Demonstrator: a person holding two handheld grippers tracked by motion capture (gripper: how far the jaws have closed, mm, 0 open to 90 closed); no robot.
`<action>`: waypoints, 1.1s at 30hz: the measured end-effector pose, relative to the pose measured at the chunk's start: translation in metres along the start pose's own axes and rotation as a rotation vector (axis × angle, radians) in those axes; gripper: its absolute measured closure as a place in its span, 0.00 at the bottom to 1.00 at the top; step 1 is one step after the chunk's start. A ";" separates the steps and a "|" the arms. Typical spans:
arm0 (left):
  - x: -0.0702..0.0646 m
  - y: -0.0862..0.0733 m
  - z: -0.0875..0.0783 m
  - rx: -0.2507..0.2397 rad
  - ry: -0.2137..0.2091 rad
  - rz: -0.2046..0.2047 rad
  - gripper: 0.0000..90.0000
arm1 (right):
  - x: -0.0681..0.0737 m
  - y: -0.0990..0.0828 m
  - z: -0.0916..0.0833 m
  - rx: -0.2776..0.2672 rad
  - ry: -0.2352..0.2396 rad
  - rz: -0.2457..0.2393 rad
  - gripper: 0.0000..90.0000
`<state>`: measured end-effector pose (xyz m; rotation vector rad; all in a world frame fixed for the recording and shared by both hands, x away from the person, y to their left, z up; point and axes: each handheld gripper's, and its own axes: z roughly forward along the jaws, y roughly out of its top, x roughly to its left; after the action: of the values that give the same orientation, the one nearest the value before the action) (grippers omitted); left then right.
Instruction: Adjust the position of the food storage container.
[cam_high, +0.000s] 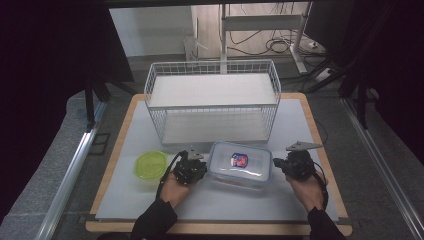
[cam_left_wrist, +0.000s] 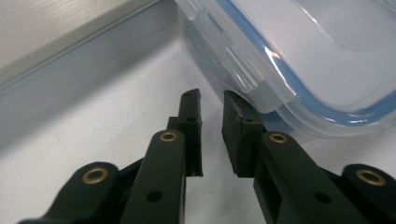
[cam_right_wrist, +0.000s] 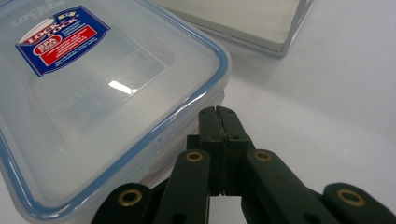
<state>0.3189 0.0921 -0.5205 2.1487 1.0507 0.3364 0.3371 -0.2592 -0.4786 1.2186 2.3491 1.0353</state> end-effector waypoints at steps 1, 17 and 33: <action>-0.001 -0.001 -0.001 -0.001 -0.002 -0.005 0.87 | 0.000 0.000 0.000 0.000 0.000 0.000 1.00; 0.000 -0.019 -0.027 -0.001 -0.013 -0.032 0.80 | 0.016 0.009 0.006 -0.026 0.049 -0.028 1.00; 0.019 -0.012 -0.024 -0.022 0.067 -0.067 0.90 | 0.028 0.009 0.031 0.070 0.019 -0.090 1.00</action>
<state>0.3117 0.1236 -0.5134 2.0901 1.1486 0.3886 0.3424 -0.2186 -0.4921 1.1205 2.4491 0.9471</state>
